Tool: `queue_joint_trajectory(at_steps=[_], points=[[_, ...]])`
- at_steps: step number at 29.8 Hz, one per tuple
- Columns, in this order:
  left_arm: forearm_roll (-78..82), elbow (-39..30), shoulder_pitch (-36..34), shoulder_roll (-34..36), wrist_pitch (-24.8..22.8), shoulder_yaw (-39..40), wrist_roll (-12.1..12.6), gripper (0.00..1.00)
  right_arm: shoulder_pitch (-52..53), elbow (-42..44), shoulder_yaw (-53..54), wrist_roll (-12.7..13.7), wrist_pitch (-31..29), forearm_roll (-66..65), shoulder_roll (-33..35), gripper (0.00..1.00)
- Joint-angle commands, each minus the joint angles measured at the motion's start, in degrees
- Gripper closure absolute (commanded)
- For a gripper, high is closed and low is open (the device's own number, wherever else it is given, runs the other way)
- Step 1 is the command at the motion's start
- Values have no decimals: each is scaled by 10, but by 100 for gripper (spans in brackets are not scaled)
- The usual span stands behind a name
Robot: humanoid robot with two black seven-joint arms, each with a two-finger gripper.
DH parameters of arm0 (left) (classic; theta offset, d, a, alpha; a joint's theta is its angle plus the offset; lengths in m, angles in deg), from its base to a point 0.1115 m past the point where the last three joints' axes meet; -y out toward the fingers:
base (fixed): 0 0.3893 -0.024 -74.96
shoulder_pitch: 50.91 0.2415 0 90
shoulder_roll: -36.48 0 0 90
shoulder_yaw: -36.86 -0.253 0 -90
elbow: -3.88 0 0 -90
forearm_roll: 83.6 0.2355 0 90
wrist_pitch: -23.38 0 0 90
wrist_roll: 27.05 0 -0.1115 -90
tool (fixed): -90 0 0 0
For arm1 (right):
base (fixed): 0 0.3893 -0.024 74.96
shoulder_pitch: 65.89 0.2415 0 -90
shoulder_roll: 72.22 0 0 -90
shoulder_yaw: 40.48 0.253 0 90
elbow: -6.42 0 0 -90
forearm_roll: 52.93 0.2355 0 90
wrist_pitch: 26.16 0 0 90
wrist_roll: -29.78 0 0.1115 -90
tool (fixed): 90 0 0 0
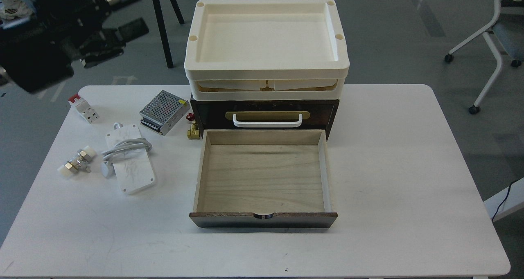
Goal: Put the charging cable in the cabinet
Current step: 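Move the left gripper down toward the white charger and cable, then close the left gripper on the white charger's cable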
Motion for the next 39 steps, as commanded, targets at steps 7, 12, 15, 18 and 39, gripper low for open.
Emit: queue_joint_trajectory(at_steps=[7,12,15,18,39], points=[[490,215,13,-37,238,-189,0,2,-52,-56,4,0,0,4,14,0],[529,511,13,-177,311,-195,0,8,-52,-51,4,0,0,3,14,0],[536,507,20,-210,311,-203,0,8,-52,-51,3,0,0,3,14,0],[538,498,29,-217,311,-239,0,9,-53,-51,1,0,0,3,14,0],[534,695,31,-388,310,-331,0,48,-87,-51,5,0,0,4,15,0]])
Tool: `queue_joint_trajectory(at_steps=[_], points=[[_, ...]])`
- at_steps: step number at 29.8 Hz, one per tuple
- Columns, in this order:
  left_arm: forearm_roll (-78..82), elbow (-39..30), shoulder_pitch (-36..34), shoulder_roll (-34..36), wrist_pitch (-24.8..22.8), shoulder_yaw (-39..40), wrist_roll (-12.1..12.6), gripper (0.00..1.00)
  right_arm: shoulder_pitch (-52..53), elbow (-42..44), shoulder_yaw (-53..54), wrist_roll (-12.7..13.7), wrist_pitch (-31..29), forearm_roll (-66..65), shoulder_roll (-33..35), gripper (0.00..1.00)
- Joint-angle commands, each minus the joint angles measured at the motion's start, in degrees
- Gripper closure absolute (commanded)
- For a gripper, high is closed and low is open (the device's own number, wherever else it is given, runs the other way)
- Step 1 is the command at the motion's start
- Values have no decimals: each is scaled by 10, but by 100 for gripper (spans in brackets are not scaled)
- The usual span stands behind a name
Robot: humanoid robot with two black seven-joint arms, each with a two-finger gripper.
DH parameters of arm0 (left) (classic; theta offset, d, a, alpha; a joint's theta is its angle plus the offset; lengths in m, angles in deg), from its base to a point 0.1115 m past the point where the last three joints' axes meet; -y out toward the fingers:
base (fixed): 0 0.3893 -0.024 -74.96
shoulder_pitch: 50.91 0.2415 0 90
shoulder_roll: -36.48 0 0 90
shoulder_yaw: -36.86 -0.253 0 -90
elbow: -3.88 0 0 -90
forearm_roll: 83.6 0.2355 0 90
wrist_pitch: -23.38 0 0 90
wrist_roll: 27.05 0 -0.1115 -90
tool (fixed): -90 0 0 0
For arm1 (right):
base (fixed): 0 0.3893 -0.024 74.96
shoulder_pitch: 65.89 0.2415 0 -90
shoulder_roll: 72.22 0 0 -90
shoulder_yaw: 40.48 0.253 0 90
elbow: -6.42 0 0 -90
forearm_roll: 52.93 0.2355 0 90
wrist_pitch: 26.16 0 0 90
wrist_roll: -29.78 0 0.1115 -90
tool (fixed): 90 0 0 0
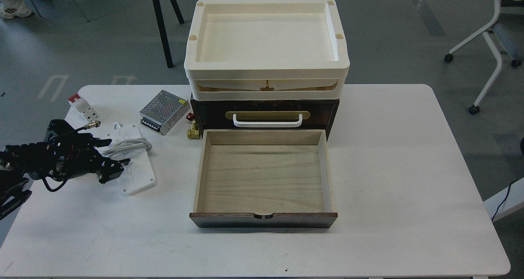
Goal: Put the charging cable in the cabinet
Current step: 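Close the left gripper on the white charger's cable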
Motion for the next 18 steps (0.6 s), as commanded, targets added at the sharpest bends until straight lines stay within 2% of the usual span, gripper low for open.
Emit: queue_joint_trajectory(at_steps=[1,3,6,8,11,14,18], points=[[-3,8,-2,-10,2,-14,0,55,-9,0,0,0,0,0,1,0],[-4,12,-2,-14,2,-14,0,65,-11,0,-1,0,0,0,0,0],[-5,23,-3,-16,2,-14,0,72,-18,0,0,0,0,1,0,0],[-5,25,-3,-16,5,-12,0,96,-20,0,0,0,0,1,0,0],[-10,25,-2,-17,10,-8,0,100,-24,0,0,0,0,1,0,0],[-18,24,-5,-18,29,-8,0,100,-25,0,0,0,0,1,0,0],[-33,5,-17,-6,32,-7,0,100,-27,0,0,0,0,1,0,0]])
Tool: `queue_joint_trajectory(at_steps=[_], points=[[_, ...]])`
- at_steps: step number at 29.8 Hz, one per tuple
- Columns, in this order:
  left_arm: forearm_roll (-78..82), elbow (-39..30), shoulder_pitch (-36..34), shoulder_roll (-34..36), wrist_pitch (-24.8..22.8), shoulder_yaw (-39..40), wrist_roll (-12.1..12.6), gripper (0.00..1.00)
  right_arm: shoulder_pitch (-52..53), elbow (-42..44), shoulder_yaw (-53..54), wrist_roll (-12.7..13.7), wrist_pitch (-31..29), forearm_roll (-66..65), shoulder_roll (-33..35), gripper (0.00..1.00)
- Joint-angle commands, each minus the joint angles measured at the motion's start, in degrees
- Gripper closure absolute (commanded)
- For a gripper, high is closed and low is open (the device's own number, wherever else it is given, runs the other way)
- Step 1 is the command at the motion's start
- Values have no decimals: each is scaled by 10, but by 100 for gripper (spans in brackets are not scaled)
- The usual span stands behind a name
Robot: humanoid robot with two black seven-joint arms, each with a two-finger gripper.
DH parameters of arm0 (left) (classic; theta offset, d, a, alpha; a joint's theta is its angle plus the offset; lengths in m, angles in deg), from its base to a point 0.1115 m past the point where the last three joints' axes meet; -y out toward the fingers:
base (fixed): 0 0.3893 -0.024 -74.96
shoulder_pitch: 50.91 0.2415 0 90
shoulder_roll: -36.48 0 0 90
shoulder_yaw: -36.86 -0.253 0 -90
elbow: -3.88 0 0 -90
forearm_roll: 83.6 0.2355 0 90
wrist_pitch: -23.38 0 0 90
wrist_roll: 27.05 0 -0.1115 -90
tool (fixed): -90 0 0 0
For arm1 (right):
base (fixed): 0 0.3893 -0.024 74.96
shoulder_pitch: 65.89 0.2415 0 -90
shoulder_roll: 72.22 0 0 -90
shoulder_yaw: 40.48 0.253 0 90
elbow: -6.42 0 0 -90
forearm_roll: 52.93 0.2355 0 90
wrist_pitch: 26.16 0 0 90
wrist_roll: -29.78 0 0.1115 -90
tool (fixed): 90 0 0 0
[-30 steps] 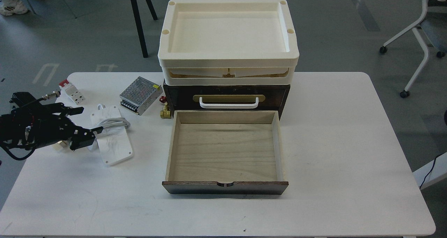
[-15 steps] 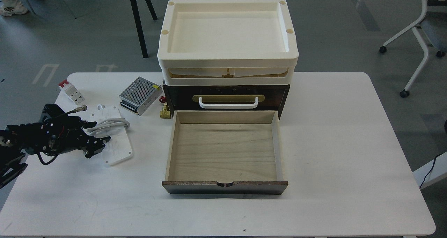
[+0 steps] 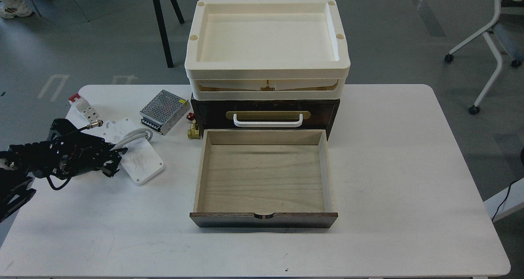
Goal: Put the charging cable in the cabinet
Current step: 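Close the left gripper on the white charger's cable, then lift the white charger and carry it over the open drawer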
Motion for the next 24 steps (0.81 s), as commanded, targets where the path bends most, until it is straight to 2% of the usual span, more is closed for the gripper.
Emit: queue_joint_trajectory(at_steps=[1,3,4,10,15,17,18,24], points=[[-18,-24,-13,21,-1,-1,0,100,-1,0,0,0,0,0,0,0],[-28,-70,-19,71,-6,1,0,100,-2,1,0,0,0,0,0,0],[-29,-115,-20,107,-13,3,0,100,-2,1,0,0,0,0,0,0],[-41,-451,-30,354,-80,49,0,100,-7,4,0,0,0,0,-4,0],[-120,-686,-13,465,-80,49,0,100,-8,4,0,0,0,4,-10,0],[-145,-740,-18,468,-85,52,0,100,-8,7,-1,0,0,4,-14,0],[-144,-736,-19,451,-85,52,0,100,-8,8,-2,0,0,3,-18,0],[-241,-724,-18,285,-141,62,0,100,-17,11,-1,0,0,3,-22,0]])
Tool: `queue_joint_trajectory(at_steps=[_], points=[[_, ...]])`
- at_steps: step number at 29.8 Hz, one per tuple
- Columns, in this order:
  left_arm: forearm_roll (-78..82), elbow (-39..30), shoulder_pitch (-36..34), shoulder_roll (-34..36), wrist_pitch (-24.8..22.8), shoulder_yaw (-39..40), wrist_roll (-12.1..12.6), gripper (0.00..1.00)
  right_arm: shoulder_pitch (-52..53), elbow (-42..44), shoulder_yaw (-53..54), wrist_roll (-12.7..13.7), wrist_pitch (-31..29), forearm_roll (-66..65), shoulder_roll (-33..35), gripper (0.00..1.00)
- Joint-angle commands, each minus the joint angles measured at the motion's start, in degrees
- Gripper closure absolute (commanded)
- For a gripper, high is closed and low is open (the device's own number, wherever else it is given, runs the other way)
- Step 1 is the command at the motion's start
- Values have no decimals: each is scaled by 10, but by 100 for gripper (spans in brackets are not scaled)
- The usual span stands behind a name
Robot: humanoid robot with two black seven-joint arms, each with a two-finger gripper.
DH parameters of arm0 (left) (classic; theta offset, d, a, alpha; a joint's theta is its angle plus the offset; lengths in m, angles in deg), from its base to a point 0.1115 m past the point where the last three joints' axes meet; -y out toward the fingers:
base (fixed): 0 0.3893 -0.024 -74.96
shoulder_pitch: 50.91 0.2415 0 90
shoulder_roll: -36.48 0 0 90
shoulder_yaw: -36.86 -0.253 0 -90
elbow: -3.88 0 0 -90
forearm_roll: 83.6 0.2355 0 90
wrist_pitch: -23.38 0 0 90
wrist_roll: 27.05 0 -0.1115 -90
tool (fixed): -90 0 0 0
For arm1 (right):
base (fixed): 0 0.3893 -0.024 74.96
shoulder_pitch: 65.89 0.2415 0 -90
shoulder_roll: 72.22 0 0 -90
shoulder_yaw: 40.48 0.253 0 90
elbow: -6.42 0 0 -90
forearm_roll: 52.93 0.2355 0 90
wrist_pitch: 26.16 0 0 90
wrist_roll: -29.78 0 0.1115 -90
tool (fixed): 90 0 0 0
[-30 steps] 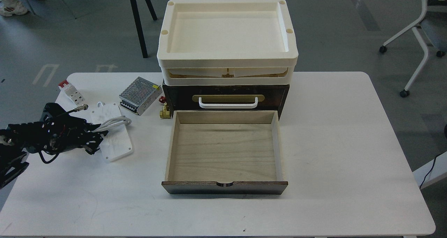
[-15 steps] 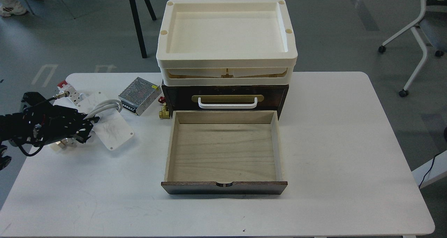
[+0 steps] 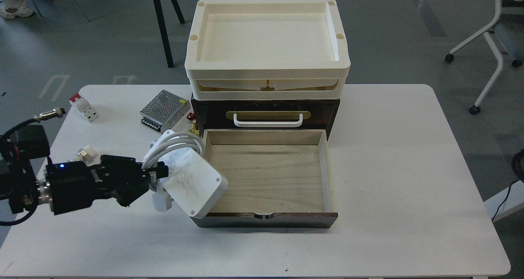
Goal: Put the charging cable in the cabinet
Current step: 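Lift the white charger and carry it over the open drawer, then lower the white charger into the drawer and release it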
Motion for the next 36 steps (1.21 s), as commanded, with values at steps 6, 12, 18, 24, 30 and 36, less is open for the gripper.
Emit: queue_joint_trajectory(at_steps=[6,12,18,24,30,36], points=[[-111,88,-1,-250,-31,28,0,100,-2,15,1,0,0,0,-3,0],[-102,296,1,-368,-36,-6,0,100,-7,20,1,0,0,0,-3,0],[-101,406,4,-422,-38,-35,0,98,-8,31,-1,0,0,0,-8,0],[-101,398,4,-431,-40,-35,0,65,-21,31,2,0,0,1,-11,0],[-110,325,-2,-403,-40,-22,0,11,-24,31,2,0,0,1,-11,0],[-106,311,-24,-300,-36,-21,0,4,-23,24,0,0,0,0,-11,0]])
